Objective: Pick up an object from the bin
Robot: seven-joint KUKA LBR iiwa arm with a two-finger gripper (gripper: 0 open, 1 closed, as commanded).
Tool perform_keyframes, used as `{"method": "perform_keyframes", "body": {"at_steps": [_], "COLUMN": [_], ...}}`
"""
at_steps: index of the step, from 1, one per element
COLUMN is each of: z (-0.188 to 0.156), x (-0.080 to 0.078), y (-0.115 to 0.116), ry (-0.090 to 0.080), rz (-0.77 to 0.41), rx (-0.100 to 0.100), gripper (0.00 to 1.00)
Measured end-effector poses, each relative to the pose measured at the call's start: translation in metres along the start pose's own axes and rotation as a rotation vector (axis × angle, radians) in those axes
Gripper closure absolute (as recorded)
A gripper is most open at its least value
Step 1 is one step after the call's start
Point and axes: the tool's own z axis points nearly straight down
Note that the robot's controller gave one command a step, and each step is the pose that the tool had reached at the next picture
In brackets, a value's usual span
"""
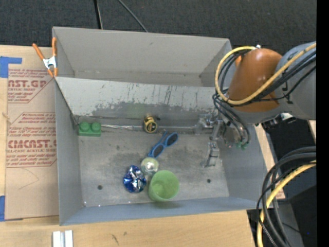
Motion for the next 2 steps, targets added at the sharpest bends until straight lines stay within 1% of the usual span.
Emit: {"method": "perform_keyframes", "body": {"at_steps": [1, 2], "z": [0.085, 0.019], "x": [-0.013, -0.002], "y": [0.05, 0.097], "ry": [-0.007, -0.014], "rz": [0.127, -0.056], "rx": [0.001, 0.002], "gripper": [0.0, 0.0]}}
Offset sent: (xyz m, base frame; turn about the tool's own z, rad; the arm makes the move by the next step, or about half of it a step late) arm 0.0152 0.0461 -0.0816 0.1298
